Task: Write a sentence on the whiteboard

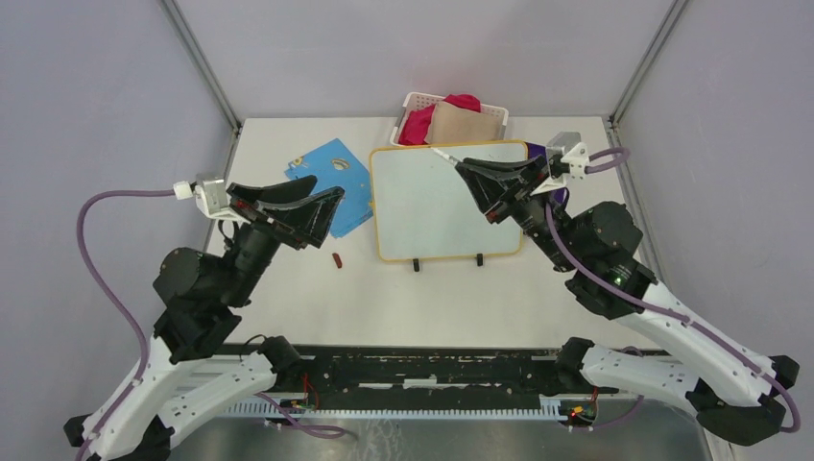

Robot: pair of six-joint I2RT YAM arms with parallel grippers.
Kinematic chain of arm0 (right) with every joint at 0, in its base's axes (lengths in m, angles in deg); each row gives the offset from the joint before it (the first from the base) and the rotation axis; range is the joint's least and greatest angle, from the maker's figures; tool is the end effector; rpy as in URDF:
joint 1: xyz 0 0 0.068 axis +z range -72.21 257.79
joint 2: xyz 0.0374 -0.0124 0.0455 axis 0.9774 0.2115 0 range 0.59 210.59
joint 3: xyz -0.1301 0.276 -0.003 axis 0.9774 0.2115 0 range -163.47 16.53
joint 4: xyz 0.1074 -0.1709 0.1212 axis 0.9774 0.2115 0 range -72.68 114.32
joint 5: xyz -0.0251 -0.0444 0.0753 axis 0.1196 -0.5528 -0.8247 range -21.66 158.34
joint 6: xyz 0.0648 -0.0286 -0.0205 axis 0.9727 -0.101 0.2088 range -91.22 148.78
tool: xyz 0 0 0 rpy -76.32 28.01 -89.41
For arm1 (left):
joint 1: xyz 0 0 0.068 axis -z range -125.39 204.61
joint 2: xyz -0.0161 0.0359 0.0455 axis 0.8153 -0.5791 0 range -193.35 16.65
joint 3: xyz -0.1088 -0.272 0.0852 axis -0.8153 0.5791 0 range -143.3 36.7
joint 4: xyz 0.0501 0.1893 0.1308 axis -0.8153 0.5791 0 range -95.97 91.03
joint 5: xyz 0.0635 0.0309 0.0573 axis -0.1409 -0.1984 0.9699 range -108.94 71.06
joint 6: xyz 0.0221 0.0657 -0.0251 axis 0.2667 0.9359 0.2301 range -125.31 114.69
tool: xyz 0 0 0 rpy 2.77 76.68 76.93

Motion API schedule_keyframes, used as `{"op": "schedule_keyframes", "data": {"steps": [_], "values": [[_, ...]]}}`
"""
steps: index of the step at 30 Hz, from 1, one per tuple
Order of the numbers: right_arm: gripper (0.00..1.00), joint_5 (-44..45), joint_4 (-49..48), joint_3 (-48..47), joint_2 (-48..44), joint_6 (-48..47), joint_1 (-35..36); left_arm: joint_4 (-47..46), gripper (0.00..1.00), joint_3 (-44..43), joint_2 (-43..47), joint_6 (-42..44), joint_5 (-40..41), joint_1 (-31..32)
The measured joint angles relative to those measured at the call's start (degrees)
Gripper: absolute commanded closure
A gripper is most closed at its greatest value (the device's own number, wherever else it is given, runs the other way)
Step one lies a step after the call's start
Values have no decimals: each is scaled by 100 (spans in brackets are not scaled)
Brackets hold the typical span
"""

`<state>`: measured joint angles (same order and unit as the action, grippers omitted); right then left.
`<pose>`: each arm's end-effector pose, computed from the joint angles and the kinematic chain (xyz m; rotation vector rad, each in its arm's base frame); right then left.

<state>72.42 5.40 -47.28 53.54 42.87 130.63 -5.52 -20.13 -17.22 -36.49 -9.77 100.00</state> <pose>0.1047 0.1310 0.5031 -0.3458 1.1819 0.9836 0.0591 -0.0459 0.4708 0.0058 1.2528 -1.0756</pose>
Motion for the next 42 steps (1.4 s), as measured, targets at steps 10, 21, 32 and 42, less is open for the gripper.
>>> {"op": "schedule_keyframes", "data": {"steps": [10,21,32,42], "values": [[100,2699,1810,715,-289,-1283,11,1519,4,105,-577,1572,1403,0],[100,2249,1718,1786,-682,-1440,-205,1530,0,470,-1812,2092,1443,-608],[100,1403,955,1941,-584,-1408,-409,190,0,800,-2752,981,-1639,-2813],[100,883,758,2164,-651,-1351,-409,-579,0,874,-3407,739,-2868,-2872]]}}
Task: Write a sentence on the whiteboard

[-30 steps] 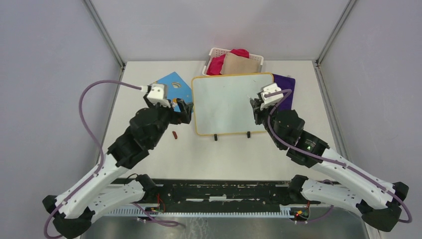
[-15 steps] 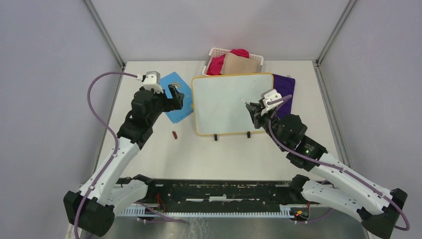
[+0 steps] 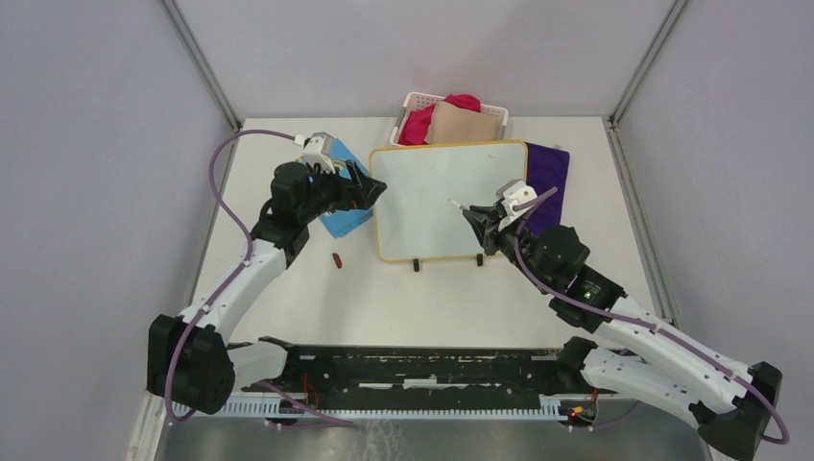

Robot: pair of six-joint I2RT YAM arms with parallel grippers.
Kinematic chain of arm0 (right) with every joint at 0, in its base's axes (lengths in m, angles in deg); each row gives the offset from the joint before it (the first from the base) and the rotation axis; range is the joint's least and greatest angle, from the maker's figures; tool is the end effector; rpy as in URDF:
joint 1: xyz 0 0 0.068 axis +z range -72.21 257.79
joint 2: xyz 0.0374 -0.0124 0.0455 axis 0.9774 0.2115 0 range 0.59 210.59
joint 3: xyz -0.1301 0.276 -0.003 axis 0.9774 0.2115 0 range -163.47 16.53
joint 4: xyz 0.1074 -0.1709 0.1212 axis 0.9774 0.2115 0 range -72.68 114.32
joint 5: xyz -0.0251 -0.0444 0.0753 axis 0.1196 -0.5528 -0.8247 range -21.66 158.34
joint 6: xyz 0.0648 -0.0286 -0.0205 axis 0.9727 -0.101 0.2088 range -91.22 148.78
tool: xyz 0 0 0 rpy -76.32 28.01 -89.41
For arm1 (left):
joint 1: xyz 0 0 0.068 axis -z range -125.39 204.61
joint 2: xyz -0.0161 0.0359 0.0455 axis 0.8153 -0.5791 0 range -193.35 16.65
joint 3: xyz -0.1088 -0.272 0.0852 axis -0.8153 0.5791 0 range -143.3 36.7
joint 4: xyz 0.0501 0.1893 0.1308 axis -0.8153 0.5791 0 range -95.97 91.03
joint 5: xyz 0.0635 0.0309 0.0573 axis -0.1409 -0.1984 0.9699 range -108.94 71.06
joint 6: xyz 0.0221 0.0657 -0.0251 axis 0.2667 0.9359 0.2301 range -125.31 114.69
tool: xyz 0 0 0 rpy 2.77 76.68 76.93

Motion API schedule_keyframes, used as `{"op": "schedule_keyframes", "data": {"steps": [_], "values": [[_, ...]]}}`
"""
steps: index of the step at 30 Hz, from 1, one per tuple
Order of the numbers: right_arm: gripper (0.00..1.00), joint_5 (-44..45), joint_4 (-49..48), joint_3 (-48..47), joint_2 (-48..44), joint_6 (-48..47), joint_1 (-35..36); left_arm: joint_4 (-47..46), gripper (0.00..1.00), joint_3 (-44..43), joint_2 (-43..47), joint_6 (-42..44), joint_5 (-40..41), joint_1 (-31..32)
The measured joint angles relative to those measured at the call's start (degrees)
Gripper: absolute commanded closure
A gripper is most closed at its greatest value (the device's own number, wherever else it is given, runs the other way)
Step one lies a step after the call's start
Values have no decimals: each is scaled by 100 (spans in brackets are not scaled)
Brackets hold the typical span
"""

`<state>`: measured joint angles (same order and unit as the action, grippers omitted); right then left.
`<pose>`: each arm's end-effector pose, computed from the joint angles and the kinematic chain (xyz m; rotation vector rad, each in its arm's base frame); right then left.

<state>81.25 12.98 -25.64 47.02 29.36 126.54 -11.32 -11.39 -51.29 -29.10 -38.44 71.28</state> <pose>0.1225 0.1189 0.3729 -0.4818 1.5166 0.4980 0.2440 -0.0945 0.3387 0.1322 1.8802 -0.8017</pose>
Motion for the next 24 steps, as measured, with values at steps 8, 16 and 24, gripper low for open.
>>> {"op": "schedule_keyframes", "data": {"steps": [8,16,24], "values": [[100,-437,-195,170,-44,0,0,-603,2,396,-590,4,-15,-37],[100,-822,-358,168,55,7,0,-1338,12,767,-872,-2,-776,-199],[100,-1130,-540,170,192,70,0,-2455,19,981,-1585,-380,-1862,-487]]}}
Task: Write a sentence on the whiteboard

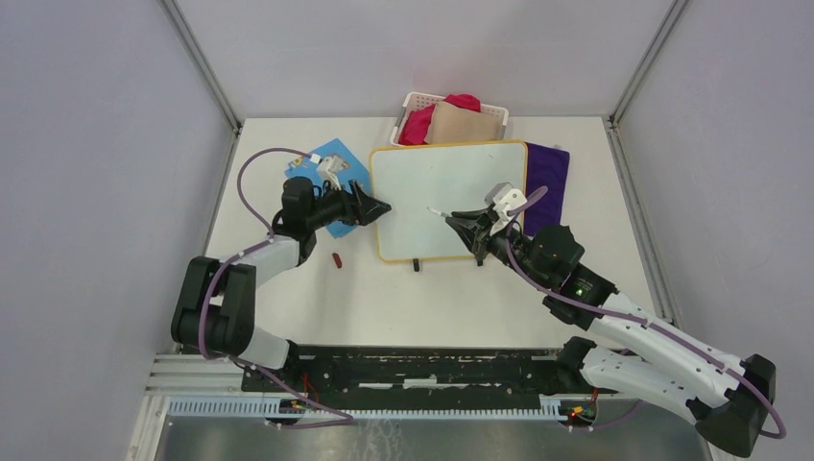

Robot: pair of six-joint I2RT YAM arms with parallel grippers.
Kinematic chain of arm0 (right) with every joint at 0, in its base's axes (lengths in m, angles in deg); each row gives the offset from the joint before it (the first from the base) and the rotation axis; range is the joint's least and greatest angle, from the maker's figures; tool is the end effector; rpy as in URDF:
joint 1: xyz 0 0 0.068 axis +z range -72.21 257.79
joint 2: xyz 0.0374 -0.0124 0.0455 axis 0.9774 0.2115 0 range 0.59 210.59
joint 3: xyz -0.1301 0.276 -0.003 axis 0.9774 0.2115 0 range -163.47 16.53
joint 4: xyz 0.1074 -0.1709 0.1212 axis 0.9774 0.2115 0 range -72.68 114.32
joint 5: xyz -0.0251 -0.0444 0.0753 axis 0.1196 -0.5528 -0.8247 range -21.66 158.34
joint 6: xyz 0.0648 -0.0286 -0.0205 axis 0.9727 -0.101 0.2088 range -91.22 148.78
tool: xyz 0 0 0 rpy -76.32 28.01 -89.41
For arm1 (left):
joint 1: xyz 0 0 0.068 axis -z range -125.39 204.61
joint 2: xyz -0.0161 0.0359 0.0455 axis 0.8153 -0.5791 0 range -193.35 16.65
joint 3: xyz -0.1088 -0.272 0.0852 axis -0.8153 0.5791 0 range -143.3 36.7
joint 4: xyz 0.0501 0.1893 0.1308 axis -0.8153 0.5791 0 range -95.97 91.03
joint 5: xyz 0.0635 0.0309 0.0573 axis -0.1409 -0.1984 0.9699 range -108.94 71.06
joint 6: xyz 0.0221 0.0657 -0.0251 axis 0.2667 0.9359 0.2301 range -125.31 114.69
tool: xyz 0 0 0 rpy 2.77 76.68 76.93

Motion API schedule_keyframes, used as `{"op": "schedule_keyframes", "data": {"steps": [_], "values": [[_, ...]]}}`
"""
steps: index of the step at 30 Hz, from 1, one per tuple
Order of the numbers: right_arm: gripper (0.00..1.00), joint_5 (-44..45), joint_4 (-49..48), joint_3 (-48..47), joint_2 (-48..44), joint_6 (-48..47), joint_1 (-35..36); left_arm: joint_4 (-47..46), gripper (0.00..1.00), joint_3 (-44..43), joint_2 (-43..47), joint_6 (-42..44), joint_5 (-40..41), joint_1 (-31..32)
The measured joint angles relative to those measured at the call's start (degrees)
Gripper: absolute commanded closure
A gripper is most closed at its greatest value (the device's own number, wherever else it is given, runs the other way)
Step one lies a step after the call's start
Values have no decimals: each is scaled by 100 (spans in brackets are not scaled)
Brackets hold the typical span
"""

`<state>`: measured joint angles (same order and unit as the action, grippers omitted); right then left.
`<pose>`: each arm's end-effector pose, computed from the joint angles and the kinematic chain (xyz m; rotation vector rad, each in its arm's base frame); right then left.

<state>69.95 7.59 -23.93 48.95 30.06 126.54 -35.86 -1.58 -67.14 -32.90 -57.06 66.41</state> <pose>0.1208 0.1352 0.3697 -0.6139 1.4530 0.6683 0.2867 -0.0987 0.2632 0.2278 1.9109 -1.0817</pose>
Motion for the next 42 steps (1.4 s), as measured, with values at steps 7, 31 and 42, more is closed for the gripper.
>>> {"op": "schedule_keyframes", "data": {"steps": [7,31,42], "values": [[100,-74,-166,0,48,52,0,-605,22,22,-479,-131,-605,-85],[100,-334,-313,-90,627,175,280,-793,38,85,-1102,-118,-1062,-85],[100,-31,-374,-90,682,120,291,-739,43,85,-1132,2,-1156,-83]]}}
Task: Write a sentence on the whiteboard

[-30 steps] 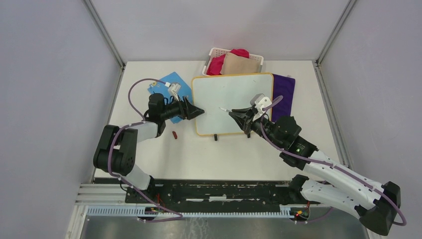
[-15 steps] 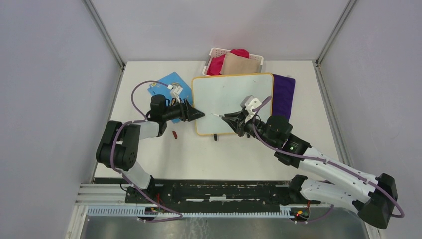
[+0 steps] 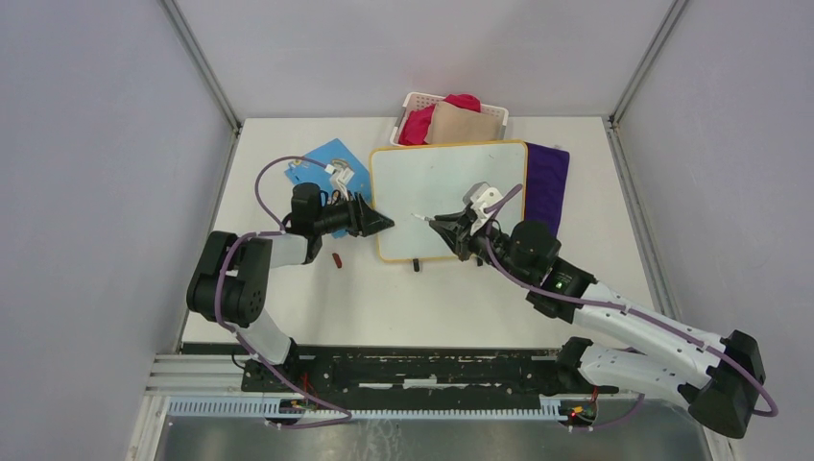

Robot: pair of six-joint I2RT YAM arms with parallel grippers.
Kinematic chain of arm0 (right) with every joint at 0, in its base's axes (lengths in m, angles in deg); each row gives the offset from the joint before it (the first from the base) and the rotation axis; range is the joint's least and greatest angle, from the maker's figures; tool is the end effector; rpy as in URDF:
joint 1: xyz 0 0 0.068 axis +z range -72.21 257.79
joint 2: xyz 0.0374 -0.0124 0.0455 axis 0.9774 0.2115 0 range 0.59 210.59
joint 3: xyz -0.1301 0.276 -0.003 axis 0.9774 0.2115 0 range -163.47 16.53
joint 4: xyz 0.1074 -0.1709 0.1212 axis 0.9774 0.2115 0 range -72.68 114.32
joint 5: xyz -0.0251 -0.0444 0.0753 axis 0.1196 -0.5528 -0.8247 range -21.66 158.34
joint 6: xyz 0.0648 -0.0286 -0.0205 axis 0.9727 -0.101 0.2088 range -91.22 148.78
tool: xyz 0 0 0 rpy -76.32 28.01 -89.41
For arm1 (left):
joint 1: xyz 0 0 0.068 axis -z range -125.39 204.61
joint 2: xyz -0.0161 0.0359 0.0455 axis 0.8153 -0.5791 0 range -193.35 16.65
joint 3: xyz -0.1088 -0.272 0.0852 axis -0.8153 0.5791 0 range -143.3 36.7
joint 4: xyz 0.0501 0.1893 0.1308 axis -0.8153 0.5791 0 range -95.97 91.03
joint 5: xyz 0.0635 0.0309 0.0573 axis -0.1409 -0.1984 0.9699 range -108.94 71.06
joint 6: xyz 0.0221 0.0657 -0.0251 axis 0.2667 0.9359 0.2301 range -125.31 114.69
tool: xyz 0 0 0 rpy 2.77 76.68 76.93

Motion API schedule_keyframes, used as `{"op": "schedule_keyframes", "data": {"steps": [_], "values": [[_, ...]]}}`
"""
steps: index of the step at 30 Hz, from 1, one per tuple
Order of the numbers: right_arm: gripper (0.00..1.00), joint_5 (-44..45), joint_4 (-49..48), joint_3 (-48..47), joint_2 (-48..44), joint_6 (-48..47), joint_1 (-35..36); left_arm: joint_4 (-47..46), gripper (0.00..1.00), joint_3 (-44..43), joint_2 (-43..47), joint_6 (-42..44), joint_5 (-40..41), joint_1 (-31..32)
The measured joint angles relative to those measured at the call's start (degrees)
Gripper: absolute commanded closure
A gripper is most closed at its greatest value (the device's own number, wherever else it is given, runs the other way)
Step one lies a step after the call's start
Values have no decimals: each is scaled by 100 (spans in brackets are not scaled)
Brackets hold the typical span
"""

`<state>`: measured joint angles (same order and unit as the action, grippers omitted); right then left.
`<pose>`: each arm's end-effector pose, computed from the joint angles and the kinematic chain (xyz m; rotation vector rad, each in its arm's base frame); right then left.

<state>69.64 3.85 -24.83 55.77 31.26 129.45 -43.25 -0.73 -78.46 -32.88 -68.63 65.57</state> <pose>0.1320 0.1647 0.3633 -0.6589 1.4836 0.7176 0.3053 -0.1069 0.2185 0.3319 1.9758 -1.2711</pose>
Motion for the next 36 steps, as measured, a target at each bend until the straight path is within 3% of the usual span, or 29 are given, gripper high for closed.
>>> {"op": "schedule_keyframes", "data": {"steps": [13,28,34,36], "values": [[100,776,-275,0,306,-22,11,140,59,0,0,90,-72,7],[100,957,-356,-59,634,-105,168,94,86,-7,2,127,-286,48],[100,1130,-363,-151,699,-284,269,114,88,-13,2,170,-299,48],[100,1154,-367,-155,699,-315,271,116,82,-13,2,214,-306,48]]}}
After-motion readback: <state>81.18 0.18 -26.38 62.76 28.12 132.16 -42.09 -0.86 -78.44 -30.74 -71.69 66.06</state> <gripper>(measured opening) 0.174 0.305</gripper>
